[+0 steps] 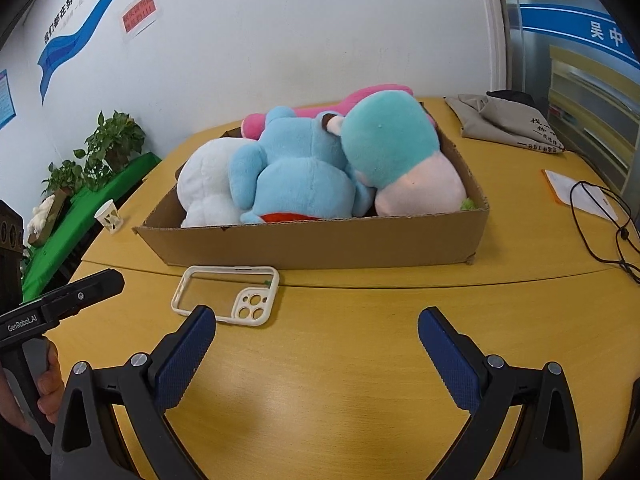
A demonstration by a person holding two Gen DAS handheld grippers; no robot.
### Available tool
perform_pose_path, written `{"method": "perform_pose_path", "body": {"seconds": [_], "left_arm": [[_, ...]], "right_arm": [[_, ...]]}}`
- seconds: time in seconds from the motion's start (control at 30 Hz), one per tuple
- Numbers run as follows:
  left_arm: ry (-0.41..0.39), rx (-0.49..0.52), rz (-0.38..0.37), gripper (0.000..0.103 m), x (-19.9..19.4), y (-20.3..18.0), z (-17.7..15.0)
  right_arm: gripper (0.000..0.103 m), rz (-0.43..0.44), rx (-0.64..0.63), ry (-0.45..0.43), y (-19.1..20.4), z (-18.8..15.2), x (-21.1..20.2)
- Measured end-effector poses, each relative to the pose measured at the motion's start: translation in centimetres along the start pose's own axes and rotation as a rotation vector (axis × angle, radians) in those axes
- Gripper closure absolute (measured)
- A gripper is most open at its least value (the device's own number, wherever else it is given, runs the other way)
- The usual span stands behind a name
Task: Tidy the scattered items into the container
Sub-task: 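Move the right tool to the clear phone case on the table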
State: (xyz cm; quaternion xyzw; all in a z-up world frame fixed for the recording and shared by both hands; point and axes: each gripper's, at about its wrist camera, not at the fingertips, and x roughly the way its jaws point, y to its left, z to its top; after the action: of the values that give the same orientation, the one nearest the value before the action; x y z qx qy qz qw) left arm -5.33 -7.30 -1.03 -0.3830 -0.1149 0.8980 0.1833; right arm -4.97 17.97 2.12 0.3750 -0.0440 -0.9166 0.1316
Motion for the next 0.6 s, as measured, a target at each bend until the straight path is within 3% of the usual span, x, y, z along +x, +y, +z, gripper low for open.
{"method": "perform_pose_path", "body": {"seconds": [0.23,0.6], "left_arm": [[-0.049,0.038,-0.015,0.027,-0.2,-0.3,0.3],[0.087,-0.072,0.040,0.027,4.4,3.6,-0.3]], "right_arm": [[0.000,-0.035,-0.024,-0.013,1.1,0.4,0.5],[0.000,0.009,-0.019,0.077,2.5,0.5,5.4]]}}
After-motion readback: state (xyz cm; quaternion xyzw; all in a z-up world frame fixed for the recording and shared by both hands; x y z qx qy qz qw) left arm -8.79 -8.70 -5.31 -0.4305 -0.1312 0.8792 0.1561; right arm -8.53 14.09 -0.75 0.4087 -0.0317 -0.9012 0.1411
